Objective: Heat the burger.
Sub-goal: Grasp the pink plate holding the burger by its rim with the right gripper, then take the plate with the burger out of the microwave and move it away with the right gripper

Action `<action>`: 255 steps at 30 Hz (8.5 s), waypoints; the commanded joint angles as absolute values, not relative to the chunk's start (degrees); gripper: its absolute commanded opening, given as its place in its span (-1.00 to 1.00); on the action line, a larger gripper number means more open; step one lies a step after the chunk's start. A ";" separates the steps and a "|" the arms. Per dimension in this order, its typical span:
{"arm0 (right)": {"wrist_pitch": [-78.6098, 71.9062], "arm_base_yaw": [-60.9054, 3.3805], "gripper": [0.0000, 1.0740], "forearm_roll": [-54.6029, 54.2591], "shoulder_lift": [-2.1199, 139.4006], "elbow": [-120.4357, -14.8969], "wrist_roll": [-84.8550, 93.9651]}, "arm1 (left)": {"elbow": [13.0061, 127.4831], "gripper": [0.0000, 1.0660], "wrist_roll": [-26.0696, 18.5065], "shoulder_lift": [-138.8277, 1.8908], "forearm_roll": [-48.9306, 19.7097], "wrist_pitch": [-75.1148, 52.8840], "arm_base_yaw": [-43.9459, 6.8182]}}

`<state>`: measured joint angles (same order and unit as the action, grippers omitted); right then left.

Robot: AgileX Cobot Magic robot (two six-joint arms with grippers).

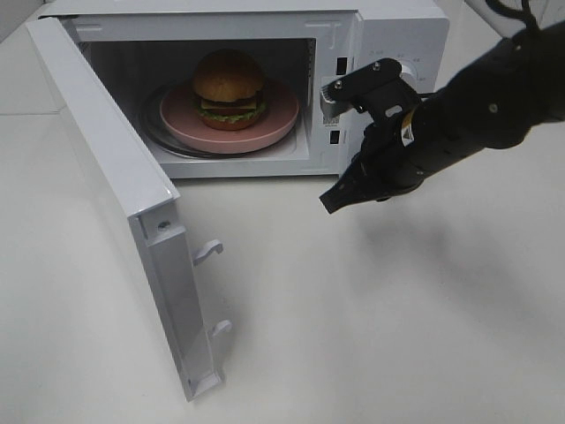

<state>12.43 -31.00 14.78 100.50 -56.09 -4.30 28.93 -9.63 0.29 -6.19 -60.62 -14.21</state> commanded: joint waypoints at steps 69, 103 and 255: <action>18.79 -42.17 0.19 24.41 119.52 -87.32 42.63 | 28.82 -0.99 -9.22 1.49 -6.30 -59.76 -14.04; 7.79 -36.96 0.19 33.35 123.53 -88.18 35.75 | 28.82 -0.99 -9.22 1.49 -6.30 -59.76 -14.04; 13.06 -38.16 -1.00 16.10 125.02 -88.58 53.97 | 28.82 -0.99 -9.00 1.43 -6.25 -59.76 -14.04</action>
<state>12.61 -38.62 19.77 126.85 -88.41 49.56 28.93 -9.45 0.29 -6.19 -60.62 -14.21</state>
